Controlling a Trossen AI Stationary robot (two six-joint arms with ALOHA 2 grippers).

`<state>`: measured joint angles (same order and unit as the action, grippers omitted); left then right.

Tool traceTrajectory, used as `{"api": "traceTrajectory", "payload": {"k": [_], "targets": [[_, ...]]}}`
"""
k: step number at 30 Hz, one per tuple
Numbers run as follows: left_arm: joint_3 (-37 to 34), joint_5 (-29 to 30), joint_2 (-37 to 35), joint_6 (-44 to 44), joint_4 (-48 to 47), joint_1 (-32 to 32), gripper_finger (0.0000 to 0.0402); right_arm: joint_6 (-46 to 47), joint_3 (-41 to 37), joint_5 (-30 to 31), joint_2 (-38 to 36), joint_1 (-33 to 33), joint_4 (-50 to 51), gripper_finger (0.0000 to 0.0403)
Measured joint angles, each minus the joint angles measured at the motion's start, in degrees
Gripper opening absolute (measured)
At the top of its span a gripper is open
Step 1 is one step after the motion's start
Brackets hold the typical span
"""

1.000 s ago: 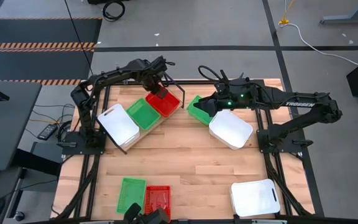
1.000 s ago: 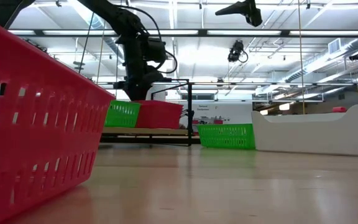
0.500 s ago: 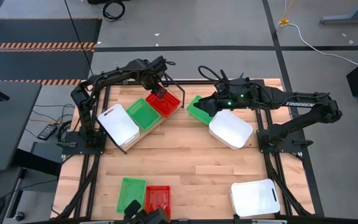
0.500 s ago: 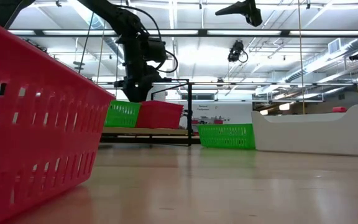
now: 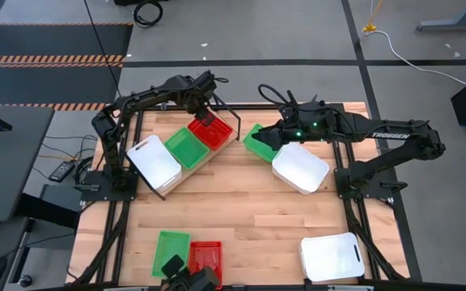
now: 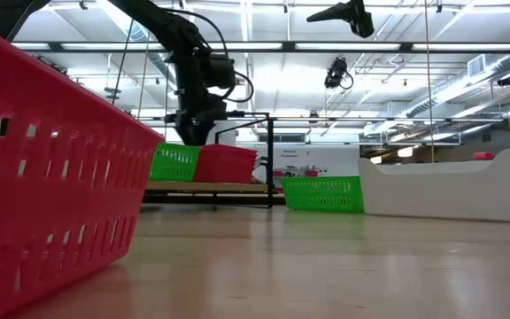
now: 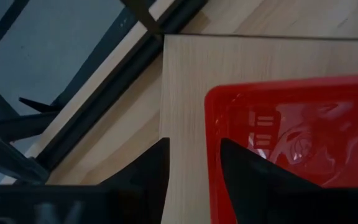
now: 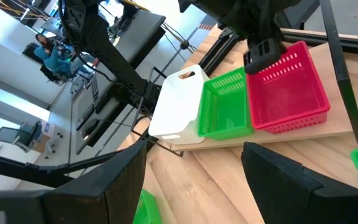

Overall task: Stack baskets on shelf by color
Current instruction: Stack the right red on top of the red bin on the shelf, then stack the top green bin on top of the green bin on the shelf

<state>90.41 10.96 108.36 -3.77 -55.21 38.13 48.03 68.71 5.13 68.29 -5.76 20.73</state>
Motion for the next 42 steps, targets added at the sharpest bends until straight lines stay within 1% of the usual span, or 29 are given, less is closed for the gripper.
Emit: {"api": "traceTrajectory", "payload": {"k": [11, 15, 22, 29, 33, 35, 39, 42], "targets": [[0.0, -0.04, 0.0, 0.0, 4.02, -0.09, 0.0146, 0.02, 0.0, 0.02, 0.0, 0.0, 0.0, 0.0268], [0.0, -0.04, 0.0, 0.0, 5.31, -0.09, 0.015, 0.02, 0.0, 1.44, 0.0, 0.0, 0.0, 0.0268], [0.0, -0.05, 0.0, 0.01, 8.42, -0.11, 0.015, 0.41, 0.0, 1.46, 0.0, 0.0, 0.0, 0.0268], [-0.07, -0.61, 0.6, 0.0, 7.81, -0.66, 0.0148, 1.01, 0.0, 1.46, 0.0, 0.0, -0.02, 0.0268], [0.07, -0.75, -2.52, 1.52, 6.31, -1.21, 0.0145, 0.31, 0.0, 1.42, 0.0, 0.0, -0.02, 0.0268], [0.69, -0.43, -4.53, 2.08, 4.13, -1.44, 0.0145, -0.19, 0.0, 1.44, 0.0, -0.11, -0.06, 0.0268], [0.76, -0.2, -8.04, 1.22, -0.35, -2.03, 0.0148, -0.47, 0.0, 1.12, -0.09, -0.45, -2.34, 0.0268], [0.76, -0.49, -11.1, -1.2, -3.69, -3.83, 0.0147, -1.66, 0.04, 1.04, -0.61, -0.68, -3.39, 0.0268]]}}
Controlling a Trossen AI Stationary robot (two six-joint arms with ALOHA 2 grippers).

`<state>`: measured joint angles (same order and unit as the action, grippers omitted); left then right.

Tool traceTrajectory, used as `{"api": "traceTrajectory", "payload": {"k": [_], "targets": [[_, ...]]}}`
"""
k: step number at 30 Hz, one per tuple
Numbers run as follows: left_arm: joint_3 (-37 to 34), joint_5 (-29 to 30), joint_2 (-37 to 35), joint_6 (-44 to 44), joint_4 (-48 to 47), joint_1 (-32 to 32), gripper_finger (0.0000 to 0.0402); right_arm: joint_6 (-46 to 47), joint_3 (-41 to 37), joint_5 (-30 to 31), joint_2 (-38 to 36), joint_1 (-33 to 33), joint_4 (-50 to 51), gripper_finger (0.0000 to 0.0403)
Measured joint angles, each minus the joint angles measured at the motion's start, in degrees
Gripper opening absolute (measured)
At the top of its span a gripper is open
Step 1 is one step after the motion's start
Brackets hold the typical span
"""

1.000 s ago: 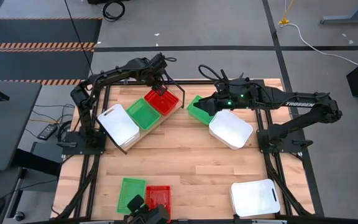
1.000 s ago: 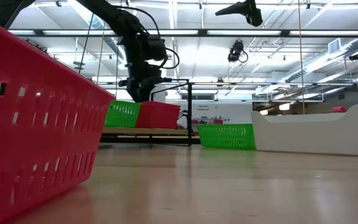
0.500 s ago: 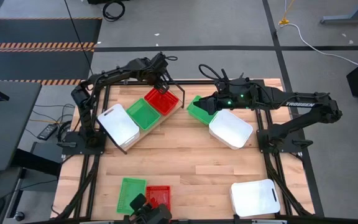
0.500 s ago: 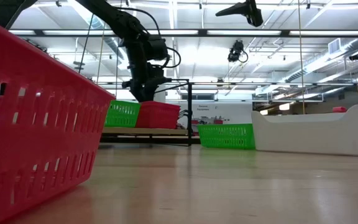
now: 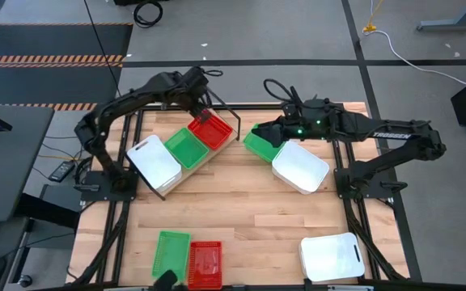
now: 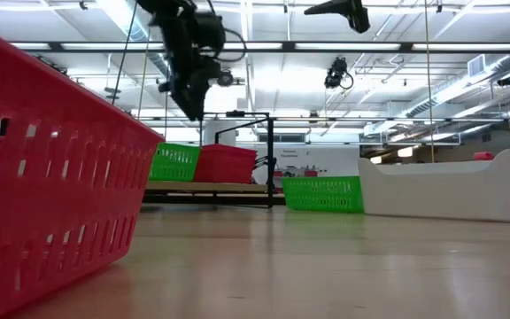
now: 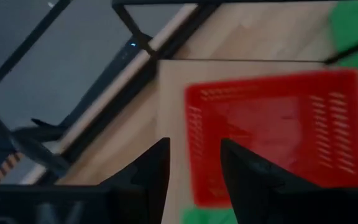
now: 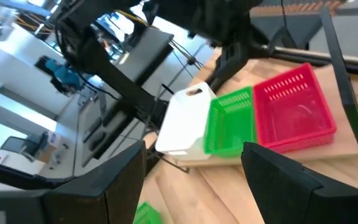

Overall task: Stack baskets on shelf by color
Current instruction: Stack the top green bin on top of the green bin on the shelf

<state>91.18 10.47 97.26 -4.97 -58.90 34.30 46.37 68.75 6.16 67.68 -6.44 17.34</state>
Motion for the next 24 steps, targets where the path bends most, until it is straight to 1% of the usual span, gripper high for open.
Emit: {"api": "traceTrajectory", "payload": {"k": [5, 9, 11, 12, 14, 17, 19, 24], "targets": [[0.0, -2.29, -4.74, -3.82, -0.8, -7.1, 0.0145, -3.01, 0.01, -0.87, -0.47, -1.27, 3.91, 0.0268], [0.0, -3.16, -6.81, -7.75, 0.93, -15.25, 0.0148, -3.9, -0.02, -5.15, -1.24, -2.45, 3.88, 0.0268], [0.0, -3.1, -6.96, -7.53, 3.18, -19.8, 0.0148, -3.93, -0.02, -7.4, -2.35, -2.69, 1.57, 0.0268], [0.0, -2.73, -6.84, -6.46, 4.48, -22.01, 0.0148, -3.99, -0.02, -8.22, -3.19, -2.77, 0.65, 0.0268], [0.04, -0.13, -5.83, -2.82, 7.68, -26.06, 0.0148, -4.5, -0.02, -9.29, -5.23, -2.96, -1.95, 0.0268], [0.02, 4.06, -2.92, 4.75, 11.94, -29.99, 0.0148, -6.75, -0.02, -10.39, -9.0, -3.42, -3.51, 0.0268], [0.02, 4.34, -0.7, 8.78, 14.99, -30.72, 0.0149, -8.48, -0.02, -10.72, -11.55, -3.62, -3.43, 0.0268], [-0.01, 2.32, 4.51, 17.75, 20.98, -29.92, 0.0155, -10.04, -0.02, -10.39, -17.61, -3.58, -3.38, 0.0268]]}}
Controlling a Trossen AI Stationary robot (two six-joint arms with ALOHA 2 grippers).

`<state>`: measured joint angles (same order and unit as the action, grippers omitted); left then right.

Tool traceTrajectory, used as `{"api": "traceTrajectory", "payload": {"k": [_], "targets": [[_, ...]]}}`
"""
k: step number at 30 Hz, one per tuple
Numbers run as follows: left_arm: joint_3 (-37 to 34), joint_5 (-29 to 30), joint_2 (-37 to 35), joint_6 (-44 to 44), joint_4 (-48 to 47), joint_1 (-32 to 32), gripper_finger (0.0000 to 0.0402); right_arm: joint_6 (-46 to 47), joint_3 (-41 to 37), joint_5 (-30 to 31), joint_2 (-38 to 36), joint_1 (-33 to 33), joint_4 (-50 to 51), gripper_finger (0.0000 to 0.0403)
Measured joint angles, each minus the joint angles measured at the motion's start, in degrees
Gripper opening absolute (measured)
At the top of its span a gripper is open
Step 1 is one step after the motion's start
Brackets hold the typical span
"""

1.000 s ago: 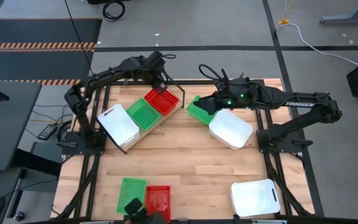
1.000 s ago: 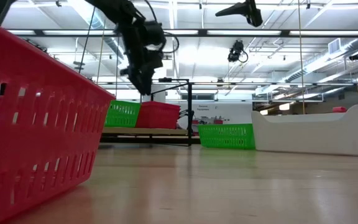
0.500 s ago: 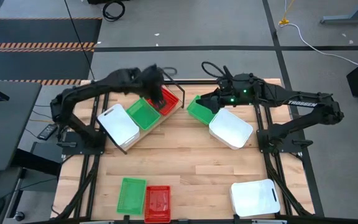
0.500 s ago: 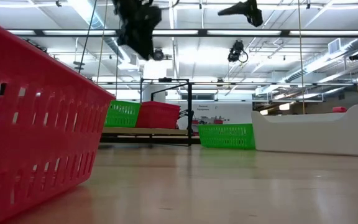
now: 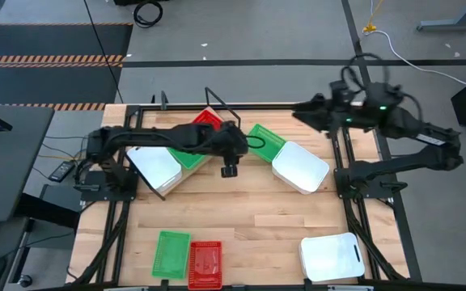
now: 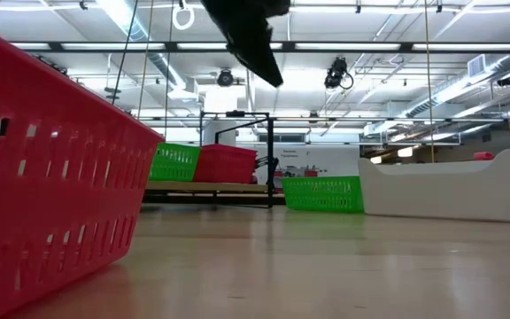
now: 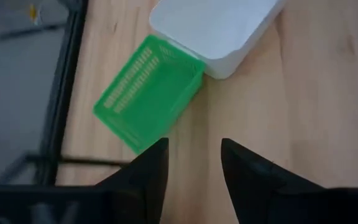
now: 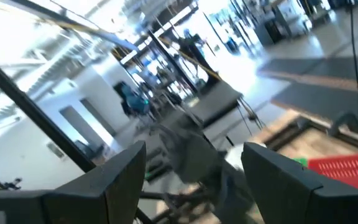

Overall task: Stack baskets on shelf by color
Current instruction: Stack the top green bin on top of the green bin on the shelf

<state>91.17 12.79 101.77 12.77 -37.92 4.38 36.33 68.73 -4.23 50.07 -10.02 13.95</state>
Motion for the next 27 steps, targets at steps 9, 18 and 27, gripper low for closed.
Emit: {"api": "traceTrajectory", "payload": {"k": [9, 18, 27], "targets": [[0.05, -5.23, 5.52, 13.61, 6.67, 4.46, 0.0174, 2.51, 0.0, 3.53, -4.06, 0.28, 2.87, 0.0268], [0.01, -7.1, 12.35, 20.93, 10.57, 6.76, 0.0181, 7.06, -0.02, 4.78, -1.57, 0.28, 3.6, 0.0268], [-0.03, -6.55, 15.86, 23.96, 13.77, 5.75, 0.0181, 9.42, -0.06, 4.65, 0.7, 0.31, 3.12, 0.0268]]}}
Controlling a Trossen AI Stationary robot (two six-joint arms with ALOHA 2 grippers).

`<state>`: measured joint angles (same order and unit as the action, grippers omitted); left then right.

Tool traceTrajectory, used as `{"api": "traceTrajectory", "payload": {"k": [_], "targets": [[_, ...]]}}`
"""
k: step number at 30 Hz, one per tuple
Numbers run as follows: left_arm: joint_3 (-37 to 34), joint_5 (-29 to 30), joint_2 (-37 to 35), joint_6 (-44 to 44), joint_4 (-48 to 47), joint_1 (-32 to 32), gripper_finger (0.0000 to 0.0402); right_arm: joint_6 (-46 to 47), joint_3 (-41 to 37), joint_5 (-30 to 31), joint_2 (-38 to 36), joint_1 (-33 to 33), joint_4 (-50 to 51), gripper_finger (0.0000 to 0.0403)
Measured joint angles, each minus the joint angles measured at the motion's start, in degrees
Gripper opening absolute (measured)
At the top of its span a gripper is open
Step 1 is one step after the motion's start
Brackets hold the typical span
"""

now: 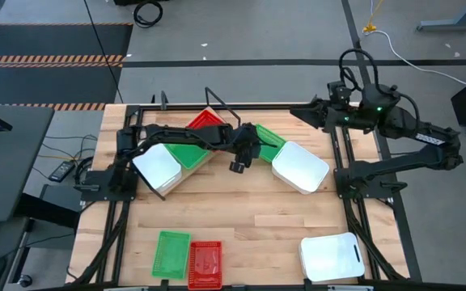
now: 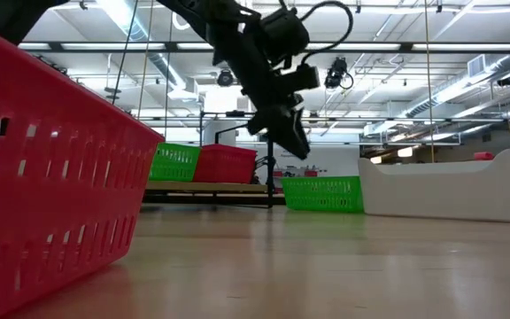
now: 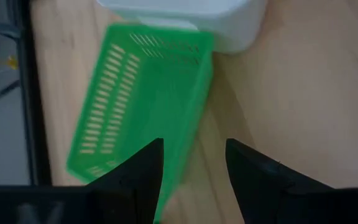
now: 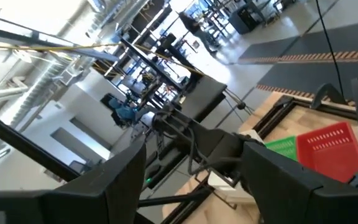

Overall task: Stack baskets on shelf by color
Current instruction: Stack the top green bin on top of the green bin on the shelf

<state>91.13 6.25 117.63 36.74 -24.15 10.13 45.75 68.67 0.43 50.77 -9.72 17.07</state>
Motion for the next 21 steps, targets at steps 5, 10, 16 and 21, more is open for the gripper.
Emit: {"api": "traceTrajectory", "payload": {"k": [5, 10, 16, 21], "targets": [[0.05, 1.66, 2.68, 0.23, 0.21, 0.01, 0.0177, 0.85, 0.02, 0.01, 0.52, 0.57, -0.54, 0.0268], [0.15, 2.75, 4.0, 0.62, 2.58, 0.04, 0.0178, 1.26, 0.02, 0.02, 0.77, 1.29, -0.16, 0.0268], [0.04, 4.1, 5.07, 0.63, 5.46, 0.03, 0.0173, 2.42, 0.02, 0.16, 0.83, 1.75, -0.21, 0.0268], [-0.09, 3.08, 6.81, 1.48, 3.76, 0.04, 0.0172, 2.65, 0.02, 0.17, 0.83, 1.75, -0.23, 0.0268]]}}
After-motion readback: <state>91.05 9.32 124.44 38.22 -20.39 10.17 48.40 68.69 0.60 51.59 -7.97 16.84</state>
